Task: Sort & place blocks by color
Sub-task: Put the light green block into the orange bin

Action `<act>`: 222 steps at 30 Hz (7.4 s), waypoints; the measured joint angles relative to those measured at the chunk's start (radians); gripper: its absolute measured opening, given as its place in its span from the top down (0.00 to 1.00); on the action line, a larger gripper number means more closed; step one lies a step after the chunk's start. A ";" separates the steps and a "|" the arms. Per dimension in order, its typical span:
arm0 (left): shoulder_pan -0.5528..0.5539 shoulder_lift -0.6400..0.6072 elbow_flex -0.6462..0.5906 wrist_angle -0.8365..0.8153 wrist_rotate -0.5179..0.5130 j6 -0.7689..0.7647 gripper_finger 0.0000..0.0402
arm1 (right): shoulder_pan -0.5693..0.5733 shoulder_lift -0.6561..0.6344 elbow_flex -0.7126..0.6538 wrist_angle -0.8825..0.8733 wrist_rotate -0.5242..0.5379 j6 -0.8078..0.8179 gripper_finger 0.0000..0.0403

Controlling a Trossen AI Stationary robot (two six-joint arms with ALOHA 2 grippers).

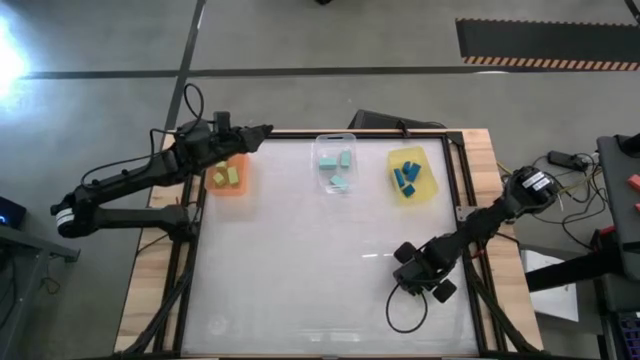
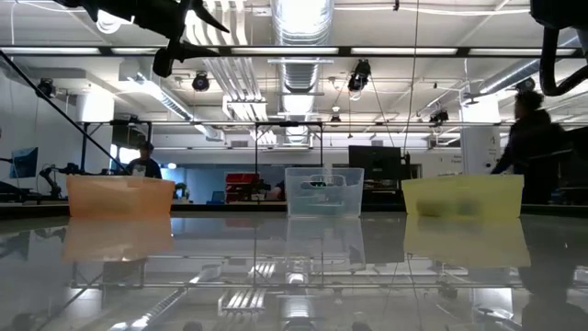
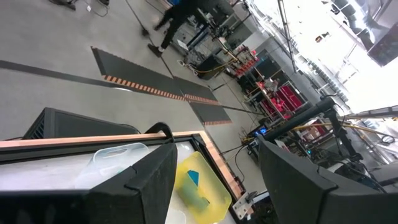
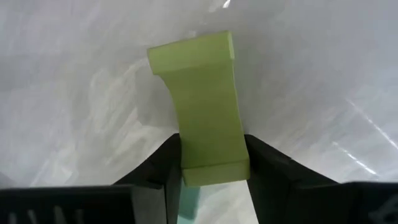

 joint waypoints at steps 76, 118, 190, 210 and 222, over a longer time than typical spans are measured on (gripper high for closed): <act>-0.366 0.111 0.008 0.450 0.023 0.213 0.48 | -0.657 -0.104 0.130 1.466 0.094 0.787 0.69; -0.377 0.408 0.018 0.718 0.104 0.243 0.25 | -0.657 -0.106 0.130 1.388 0.065 0.775 0.69; -0.170 0.208 0.260 -1.166 -0.164 -0.100 0.70 | -0.740 -0.310 0.130 0.622 0.075 1.068 0.52; 0.054 0.382 0.435 -1.370 -0.236 0.189 0.70 | -0.740 -0.309 0.130 0.618 0.075 1.066 0.52; 0.238 0.499 0.326 -1.218 -0.242 0.335 0.70 | -0.740 -0.309 0.130 0.617 0.075 1.033 0.52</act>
